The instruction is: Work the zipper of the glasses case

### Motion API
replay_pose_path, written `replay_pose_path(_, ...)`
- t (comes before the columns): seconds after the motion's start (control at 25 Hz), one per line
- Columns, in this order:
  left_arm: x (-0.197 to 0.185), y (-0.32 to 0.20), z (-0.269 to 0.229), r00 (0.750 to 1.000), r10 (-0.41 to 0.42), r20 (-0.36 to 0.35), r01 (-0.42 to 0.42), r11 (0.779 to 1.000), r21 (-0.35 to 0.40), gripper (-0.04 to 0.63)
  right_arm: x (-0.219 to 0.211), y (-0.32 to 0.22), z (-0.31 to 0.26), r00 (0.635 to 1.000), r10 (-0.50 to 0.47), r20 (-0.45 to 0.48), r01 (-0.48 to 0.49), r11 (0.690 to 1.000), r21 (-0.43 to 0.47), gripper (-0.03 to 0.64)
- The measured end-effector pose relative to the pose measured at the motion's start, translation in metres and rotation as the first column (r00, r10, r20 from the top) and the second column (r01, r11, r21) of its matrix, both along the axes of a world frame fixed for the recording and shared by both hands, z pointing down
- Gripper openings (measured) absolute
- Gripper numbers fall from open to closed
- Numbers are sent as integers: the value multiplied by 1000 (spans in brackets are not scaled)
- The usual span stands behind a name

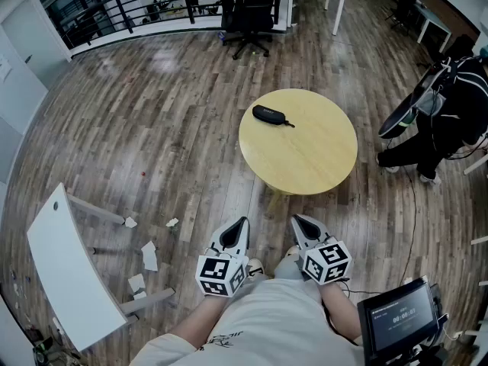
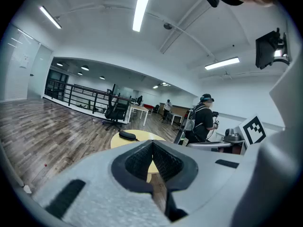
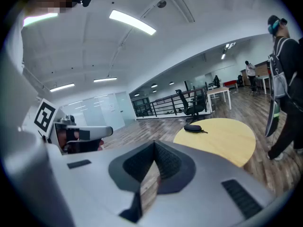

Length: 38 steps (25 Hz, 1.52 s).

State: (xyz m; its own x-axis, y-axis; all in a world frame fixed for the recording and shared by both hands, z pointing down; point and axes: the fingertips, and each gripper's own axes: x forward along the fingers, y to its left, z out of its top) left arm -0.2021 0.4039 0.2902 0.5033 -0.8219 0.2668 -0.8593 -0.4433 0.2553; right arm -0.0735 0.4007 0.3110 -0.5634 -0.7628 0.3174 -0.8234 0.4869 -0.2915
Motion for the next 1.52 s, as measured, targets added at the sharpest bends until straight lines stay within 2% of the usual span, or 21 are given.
replay_pose_path(0.2, 0, -20, 9, 1000, 3, 4, -3, 1000, -13, 6, -2, -19, 11, 1000, -8, -3, 8, 1000, -20, 2)
replay_pose_path(0.48, 13, -91, 21, 1000, -1, 29, 2, 999, -37, 6, 10, -95, 31, 1000, -19, 22, 20, 999, -46, 2)
replay_pose_path(0.56, 25, -121, 21, 1000, 0, 26, 1, 1000, -30, 6, 22, -128, 34, 999, -22, 25, 23, 999, -43, 2)
replay_pose_path(0.76, 68, -210, 18, 997, -11, 74, 13, 1000, -27, 6, 62, -217, 26, 998, -42, 36, 42, 999, -14, 2)
replay_pose_path(0.92, 104, -257, 12, 997, -22, 68, 24, 999, -23, 6, 88, -265, 20, 996, -84, 8, 84, 996, 10, 2)
replay_pose_path(1.04, 116, -276, 13, 997, -32, 74, 33, 999, -18, 6, 96, -288, 23, 994, -109, -1, 109, 994, 16, 2)
replay_pose_path(1.28, 110, -308, 17, 996, -41, 78, 44, 998, -37, 6, 94, -319, 30, 995, -97, 18, 97, 995, -4, 2)
replay_pose_path(1.52, 111, -331, 19, 999, 10, 50, -8, 999, -44, 6, 84, -330, 28, 998, -71, 2, 71, 997, -7, 2)
